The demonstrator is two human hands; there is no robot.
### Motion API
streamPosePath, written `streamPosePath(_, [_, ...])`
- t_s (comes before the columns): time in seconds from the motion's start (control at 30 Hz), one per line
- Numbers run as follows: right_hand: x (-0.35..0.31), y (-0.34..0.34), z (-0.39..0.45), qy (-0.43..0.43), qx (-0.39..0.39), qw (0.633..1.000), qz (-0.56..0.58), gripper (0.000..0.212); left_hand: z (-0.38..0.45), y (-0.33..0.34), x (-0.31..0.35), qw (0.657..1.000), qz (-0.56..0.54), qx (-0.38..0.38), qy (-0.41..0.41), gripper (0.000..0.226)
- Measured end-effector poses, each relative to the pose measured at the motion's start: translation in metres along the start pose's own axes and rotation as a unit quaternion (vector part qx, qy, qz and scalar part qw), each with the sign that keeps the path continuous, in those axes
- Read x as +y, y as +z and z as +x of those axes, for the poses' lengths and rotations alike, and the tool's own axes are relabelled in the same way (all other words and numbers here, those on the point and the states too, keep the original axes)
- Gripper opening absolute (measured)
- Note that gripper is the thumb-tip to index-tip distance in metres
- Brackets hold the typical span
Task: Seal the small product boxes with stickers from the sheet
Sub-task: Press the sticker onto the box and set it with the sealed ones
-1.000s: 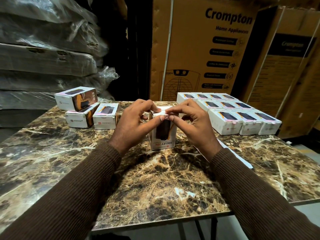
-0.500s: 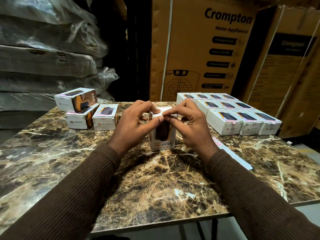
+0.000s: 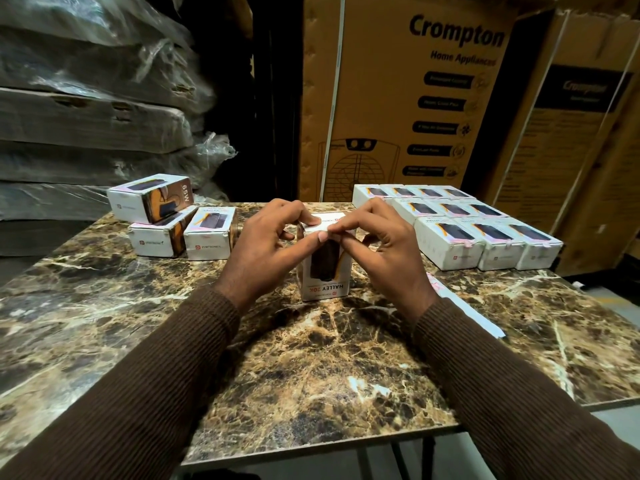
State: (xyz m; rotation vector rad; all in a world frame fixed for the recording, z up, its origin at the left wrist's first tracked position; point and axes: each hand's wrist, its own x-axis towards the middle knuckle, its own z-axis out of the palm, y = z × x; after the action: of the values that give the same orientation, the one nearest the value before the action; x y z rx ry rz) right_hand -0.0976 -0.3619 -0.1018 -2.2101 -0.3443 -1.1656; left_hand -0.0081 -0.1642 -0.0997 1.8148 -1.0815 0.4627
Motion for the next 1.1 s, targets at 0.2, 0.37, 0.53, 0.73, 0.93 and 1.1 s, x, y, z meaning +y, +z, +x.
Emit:
streamPosePath(0.2, [0.003,0.0,0.0,-0.024,-0.001,0.999,-0.023,0.011,0.001,0.0,0.0,1.0,0.003,-0.001,-0.001,0.029])
streamPosePath(0.37, [-0.005,-0.002,-0.001,0.013,0.005,1.0,0.008,0.012,0.0,0.0,0.001,1.0,-0.01,0.003,-0.004,0.03])
streamPosePath(0.53, [-0.007,0.0,0.002,0.021,0.012,1.0,0.0,0.01,0.0,0.0,0.001,1.0,-0.014,0.004,-0.006,0.034])
streamPosePath(0.73, [-0.006,0.003,0.003,0.013,0.006,1.0,-0.015,0.008,0.0,0.003,-0.004,1.0,-0.003,0.009,-0.006,0.031])
streamPosePath(0.93, [-0.003,0.003,0.002,-0.004,0.018,1.0,-0.02,0.01,-0.001,0.003,-0.004,1.0,0.004,0.022,0.004,0.029])
streamPosePath(1.1, [-0.002,0.002,0.0,-0.018,0.013,1.0,-0.02,0.015,-0.002,0.002,-0.001,1.0,0.001,0.025,0.002,0.031])
